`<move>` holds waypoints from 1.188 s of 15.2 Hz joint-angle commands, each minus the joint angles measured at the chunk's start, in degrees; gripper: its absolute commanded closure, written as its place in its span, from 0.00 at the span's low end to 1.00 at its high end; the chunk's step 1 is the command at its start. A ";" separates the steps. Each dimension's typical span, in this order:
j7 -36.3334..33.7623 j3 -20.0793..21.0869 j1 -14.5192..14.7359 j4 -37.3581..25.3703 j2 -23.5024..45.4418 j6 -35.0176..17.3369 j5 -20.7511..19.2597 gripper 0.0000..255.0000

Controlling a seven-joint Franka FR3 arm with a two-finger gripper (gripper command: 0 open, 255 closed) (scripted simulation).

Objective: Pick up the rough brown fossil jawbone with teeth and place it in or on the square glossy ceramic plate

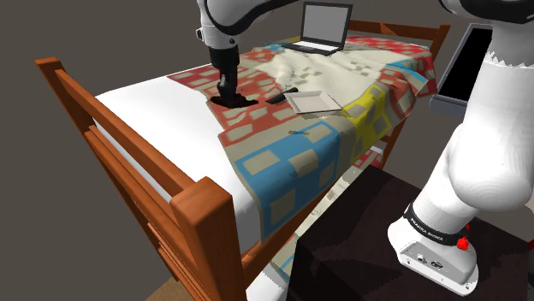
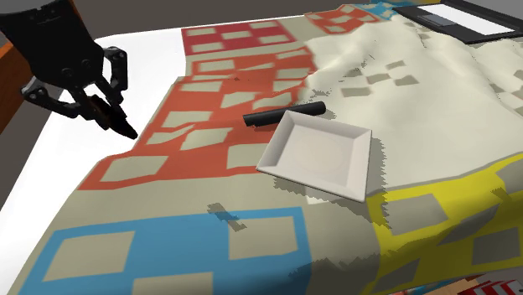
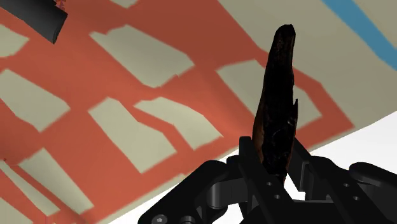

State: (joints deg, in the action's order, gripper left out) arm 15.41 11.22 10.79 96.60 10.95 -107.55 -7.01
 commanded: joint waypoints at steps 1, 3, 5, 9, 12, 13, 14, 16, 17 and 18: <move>1.89 -0.67 -1.23 2.52 -1.93 -0.79 0.47 1.00; 4.41 -1.64 -2.76 5.49 -4.16 -1.79 1.01 1.00; 6.98 -2.71 -4.22 8.13 -6.17 -2.67 1.46 1.00; 12.23 -5.10 -6.99 12.52 -9.56 -4.13 2.11 1.00; 16.23 -7.05 -9.00 15.07 -11.55 -5.02 2.39 1.00; 17.57 -7.74 -9.65 15.79 -12.10 -5.28 2.45 1.00; 18.92 -8.42 -10.31 16.44 -12.61 -5.52 2.50 1.00; 21.63 -9.82 -11.63 17.53 -13.45 -5.97 2.55 1.00; 23.00 -10.54 -12.28 17.98 -13.79 -6.17 2.57 1.00; 24.36 -11.26 -12.93 18.36 -14.08 -6.37 2.58 1.00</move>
State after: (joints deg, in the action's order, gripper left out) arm 38.52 0.58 -1.57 114.01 -2.60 -113.42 -4.43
